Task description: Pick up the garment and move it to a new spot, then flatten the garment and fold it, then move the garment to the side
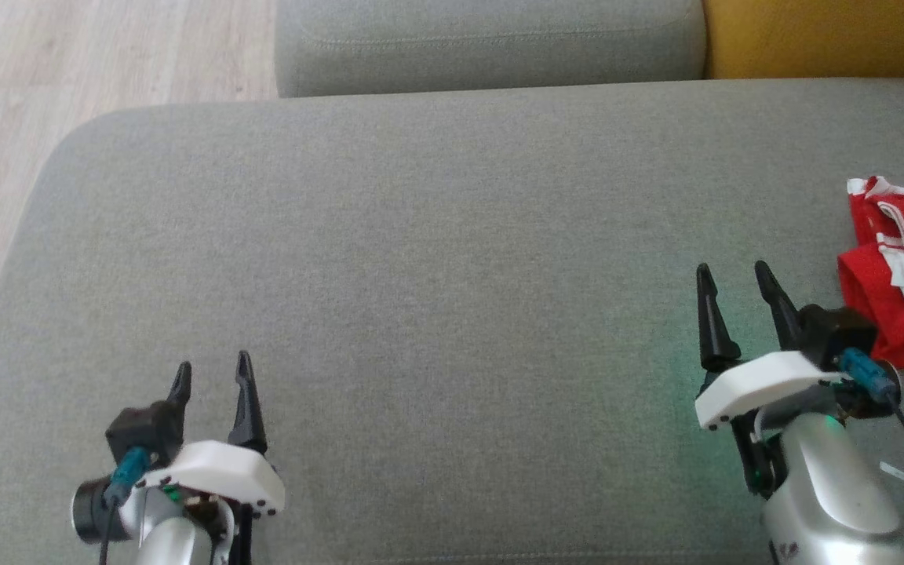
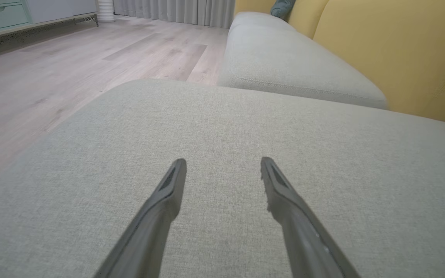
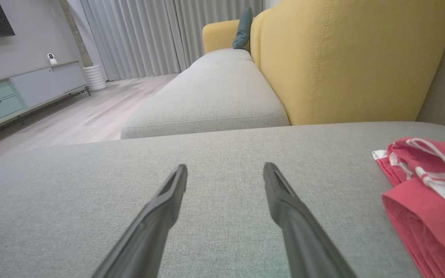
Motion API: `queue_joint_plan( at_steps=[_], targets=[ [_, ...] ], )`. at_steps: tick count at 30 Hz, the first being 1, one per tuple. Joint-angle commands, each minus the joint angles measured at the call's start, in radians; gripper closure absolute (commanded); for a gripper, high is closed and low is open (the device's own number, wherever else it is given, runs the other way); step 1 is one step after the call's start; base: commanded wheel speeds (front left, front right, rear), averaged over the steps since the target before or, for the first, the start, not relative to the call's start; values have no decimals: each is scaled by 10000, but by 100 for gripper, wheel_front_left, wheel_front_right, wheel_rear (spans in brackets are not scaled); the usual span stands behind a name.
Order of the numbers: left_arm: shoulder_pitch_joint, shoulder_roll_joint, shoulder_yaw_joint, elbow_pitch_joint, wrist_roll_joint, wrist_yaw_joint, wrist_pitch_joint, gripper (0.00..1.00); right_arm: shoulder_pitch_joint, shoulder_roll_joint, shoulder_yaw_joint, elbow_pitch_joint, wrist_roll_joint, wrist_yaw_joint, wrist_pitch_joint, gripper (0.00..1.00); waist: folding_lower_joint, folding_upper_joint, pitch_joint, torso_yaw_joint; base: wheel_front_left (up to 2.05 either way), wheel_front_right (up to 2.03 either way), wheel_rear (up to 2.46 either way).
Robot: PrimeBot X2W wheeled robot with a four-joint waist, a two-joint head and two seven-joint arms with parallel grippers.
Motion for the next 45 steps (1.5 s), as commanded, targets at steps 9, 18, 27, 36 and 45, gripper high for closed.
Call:
queue_joint_plan(
  at_steps=[9,18,27,36,45],
  targets=[
    [243,-41,73,461,-459,-206,134,100,316,58,-85,415,336,-2,181,100,1,0,-83,-7,0,0,0],
    [227,-31,220,283,-1464,-362,383,100,491,54,-138,52,1445,3,421,100,1,0,-104,-9,0,0,0],
    [202,-21,391,90,-2571,-536,664,100,673,50,-203,-344,2656,8,680,100,1,0,-127,-11,0,0,0],
    [172,-12,538,-54,-3455,-675,897,100,800,47,-275,-638,3618,12,907,100,1,0,-146,-13,0,0,0],
    [137,-2,705,-212,-4445,-831,1161,100,939,44,-361,-965,4697,17,1165,100,1,0,-167,-14,0,0,0]
  ],
)
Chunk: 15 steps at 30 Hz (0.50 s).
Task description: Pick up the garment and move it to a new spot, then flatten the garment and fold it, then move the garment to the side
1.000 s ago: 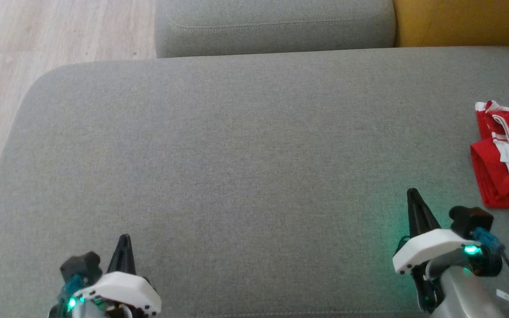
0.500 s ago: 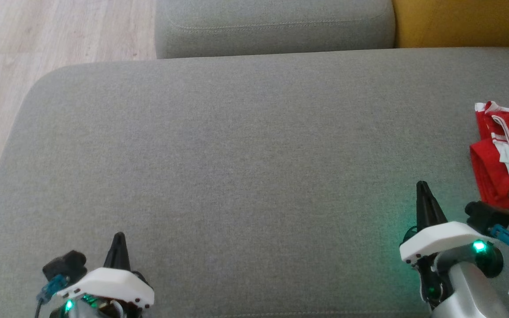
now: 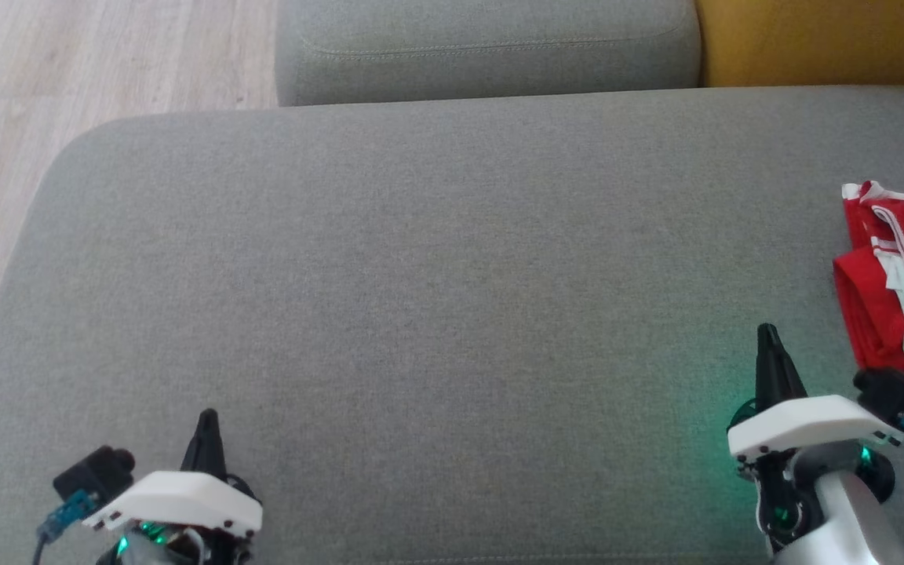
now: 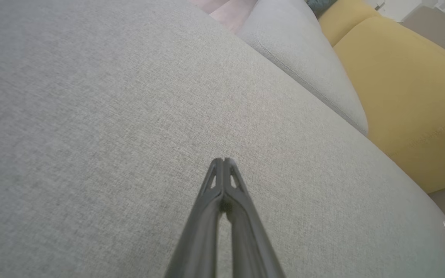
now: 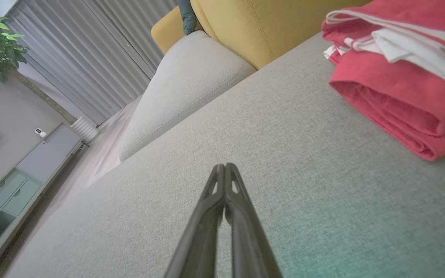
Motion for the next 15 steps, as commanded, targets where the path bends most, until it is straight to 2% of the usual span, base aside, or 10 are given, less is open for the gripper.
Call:
queue_joint_plan(
  at_steps=[1,15],
  targets=[
    [-507,89,261,-389,-287,-78,52,100,-283,-41,19,-441,336,22,51,100,1,0,-3,0,0,0,0],
    [-563,104,522,-635,-1832,-321,465,100,-68,-47,-115,-949,2020,29,455,100,1,0,-36,-3,0,0,0]
  ],
)
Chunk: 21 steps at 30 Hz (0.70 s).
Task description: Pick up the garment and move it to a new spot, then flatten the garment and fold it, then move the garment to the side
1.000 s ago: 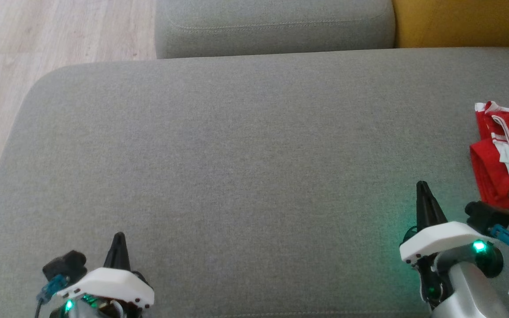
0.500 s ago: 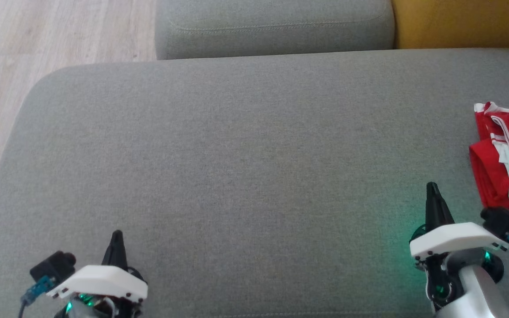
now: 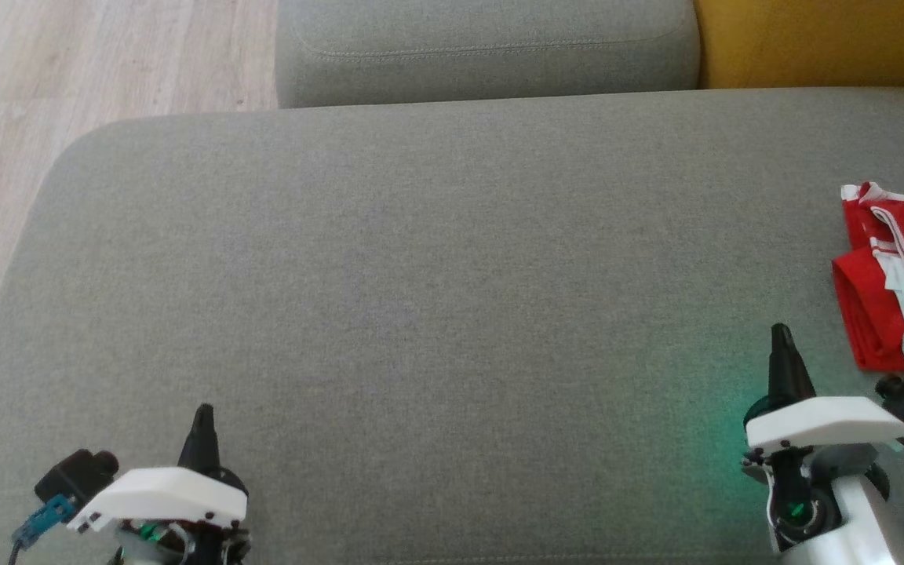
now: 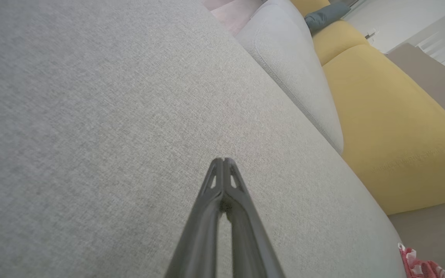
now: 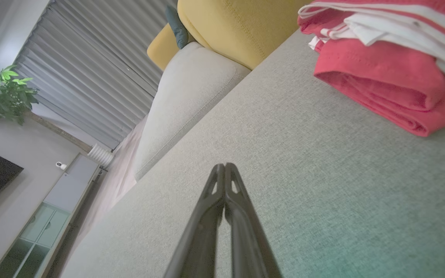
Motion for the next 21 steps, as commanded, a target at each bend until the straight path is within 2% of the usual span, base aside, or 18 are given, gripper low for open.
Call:
queue_joint_plan(
  at_steps=[1,21],
  targets=[
    [-553,103,295,-417,-303,-86,59,100,-263,-47,29,-504,338,30,62,100,0,0,-3,0,0,0,0],
    [-628,123,649,-751,-2400,-416,619,100,29,-55,-153,-1193,2623,40,610,100,0,0,-48,-4,0,0,0]
  ],
)
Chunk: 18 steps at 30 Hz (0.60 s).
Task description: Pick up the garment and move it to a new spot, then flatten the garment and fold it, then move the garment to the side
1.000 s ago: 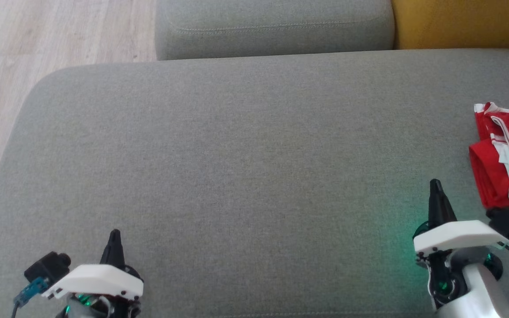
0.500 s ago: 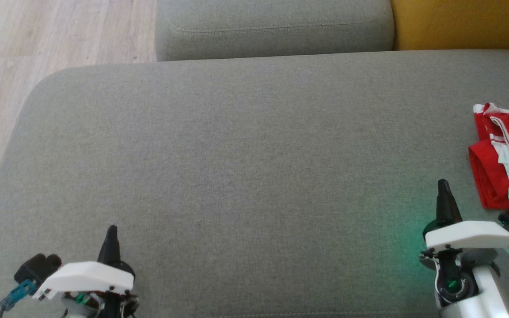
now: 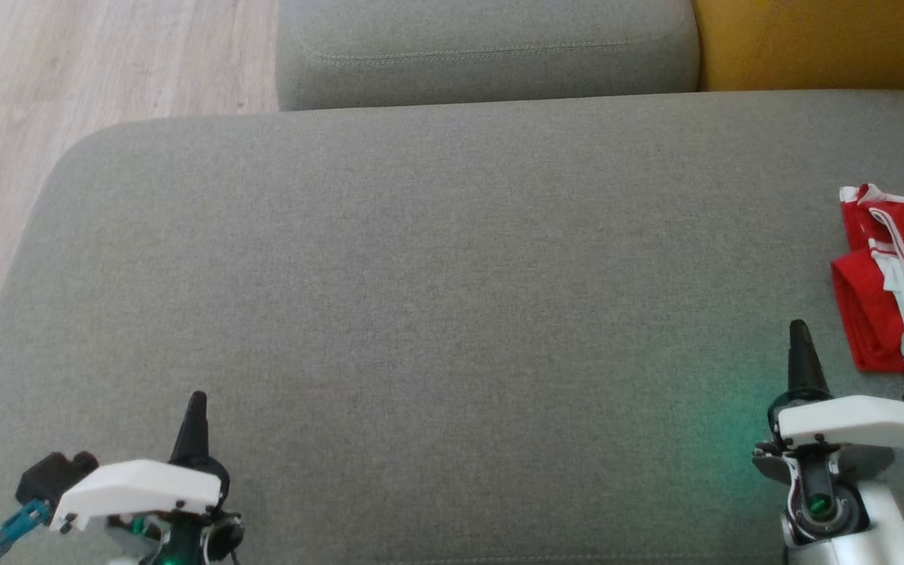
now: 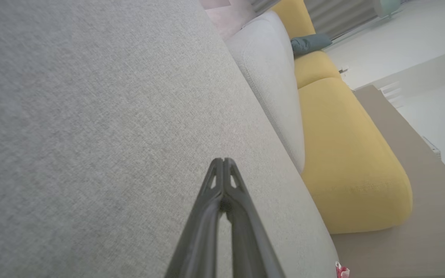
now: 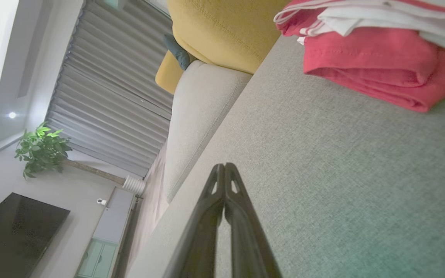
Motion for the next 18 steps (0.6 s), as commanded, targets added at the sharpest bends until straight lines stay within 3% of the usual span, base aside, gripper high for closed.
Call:
queue_joint_plan(
  at_steps=[1,18],
  targets=[
    [-579,122,336,-408,-217,-71,73,100,-210,-53,77,-431,252,40,109,100,0,0,-2,0,0,0,0],
    [-646,140,653,-708,-2094,-367,574,100,51,-60,-85,-1048,2297,50,600,100,0,0,-41,-3,0,0,0]
  ],
)
